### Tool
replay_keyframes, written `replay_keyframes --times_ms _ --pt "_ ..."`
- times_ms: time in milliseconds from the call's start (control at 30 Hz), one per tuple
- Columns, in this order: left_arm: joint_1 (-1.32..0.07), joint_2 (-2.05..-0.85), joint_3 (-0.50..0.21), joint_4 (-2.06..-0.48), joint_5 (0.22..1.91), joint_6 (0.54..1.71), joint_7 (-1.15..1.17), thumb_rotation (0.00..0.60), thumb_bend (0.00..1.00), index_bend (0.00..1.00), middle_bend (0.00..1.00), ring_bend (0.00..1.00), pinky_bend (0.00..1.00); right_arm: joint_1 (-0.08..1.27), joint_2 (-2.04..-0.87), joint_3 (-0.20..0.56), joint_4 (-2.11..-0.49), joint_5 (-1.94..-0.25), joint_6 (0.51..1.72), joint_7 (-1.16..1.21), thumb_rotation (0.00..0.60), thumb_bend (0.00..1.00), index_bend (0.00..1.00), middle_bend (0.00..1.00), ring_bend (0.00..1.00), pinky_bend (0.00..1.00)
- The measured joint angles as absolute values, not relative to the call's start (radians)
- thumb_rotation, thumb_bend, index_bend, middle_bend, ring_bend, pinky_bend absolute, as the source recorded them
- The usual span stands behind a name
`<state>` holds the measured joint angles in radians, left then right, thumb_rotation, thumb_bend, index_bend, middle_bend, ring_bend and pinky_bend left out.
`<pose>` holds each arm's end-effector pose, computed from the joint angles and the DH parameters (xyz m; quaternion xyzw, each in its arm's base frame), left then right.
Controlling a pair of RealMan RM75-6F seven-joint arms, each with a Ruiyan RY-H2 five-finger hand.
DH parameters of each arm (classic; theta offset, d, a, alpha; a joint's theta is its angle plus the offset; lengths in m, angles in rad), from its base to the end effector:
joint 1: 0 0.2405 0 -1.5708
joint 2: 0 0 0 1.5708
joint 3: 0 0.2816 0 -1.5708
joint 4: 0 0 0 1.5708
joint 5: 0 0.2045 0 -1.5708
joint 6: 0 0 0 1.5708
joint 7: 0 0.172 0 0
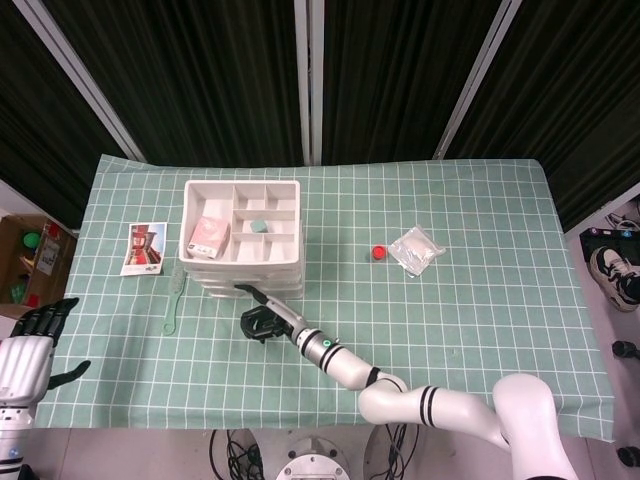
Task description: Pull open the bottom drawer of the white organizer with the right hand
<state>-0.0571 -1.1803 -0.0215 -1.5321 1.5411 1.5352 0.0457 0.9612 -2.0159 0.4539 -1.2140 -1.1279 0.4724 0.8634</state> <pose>-0.3406 0.1961 0.1618 -0.6078 -0.3615 -0.3756 0.5990 0.0061 -0.3500 -0.1824 -0.4274 0.8081 -0.3999 0.0661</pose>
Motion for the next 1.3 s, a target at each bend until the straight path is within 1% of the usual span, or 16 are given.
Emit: replay_keyframes --times_ms 133,233,667,1000,1067,1167,1233,1300 --pt "-0.056 -1.178 -0.021 -1.536 1.542 1.538 0.047 0.6 0.1 0.13 0.16 0.16 0.19 0.954 -2.012 0.453 -1.22 -1.137 0.466 0.865 0.6 0.51 0.13 0.65 0.59 0.72" --pt "-0.054 -1.176 -0.02 -1.539 1.544 1.54 0.048 0.6 0.1 0.13 0.16 0.16 0.19 0.941 -1.999 0.447 -1.238 -1.15 0.466 0.865 0.6 0.52 0.15 0.65 0.59 0.72" --pt "-0.053 -1.173 -0.02 -1.553 1.554 1.549 0.06 0.6 0.1 0.13 0.16 0.16 0.19 0.859 -1.906 0.381 -1.376 -1.233 0.487 0.875 0.6 0.53 0.16 0.65 0.59 0.72" --pt "-0.054 -1.175 -0.018 -1.556 1.55 1.54 0.063 0.6 0.1 0.13 0.16 0.16 0.19 0.846 -1.869 0.335 -1.43 -1.216 0.477 0.824 0.6 0.53 0.16 0.65 0.59 0.72" --pt "-0.055 -1.175 -0.018 -1.556 1.55 1.54 0.064 0.6 0.1 0.13 0.16 0.16 0.19 0.843 -1.864 0.327 -1.443 -1.216 0.476 0.815 0.6 0.53 0.14 0.65 0.59 0.72" --pt "-0.054 -1.174 -0.019 -1.556 1.551 1.543 0.063 0.6 0.1 0.13 0.16 0.16 0.19 0.837 -1.848 0.311 -1.464 -1.225 0.48 0.792 0.6 0.53 0.02 0.64 0.59 0.72" --pt "-0.052 -1.173 -0.019 -1.556 1.552 1.548 0.063 0.6 0.1 0.13 0.16 0.16 0.19 0.832 -1.83 0.298 -1.483 -1.245 0.492 0.766 0.6 0.53 0.0 0.64 0.59 0.72" --pt "-0.05 -1.173 -0.019 -1.554 1.552 1.551 0.061 0.6 0.1 0.13 0.16 0.16 0.19 0.824 -1.807 0.283 -1.506 -1.282 0.519 0.727 0.6 0.53 0.0 0.64 0.59 0.72"
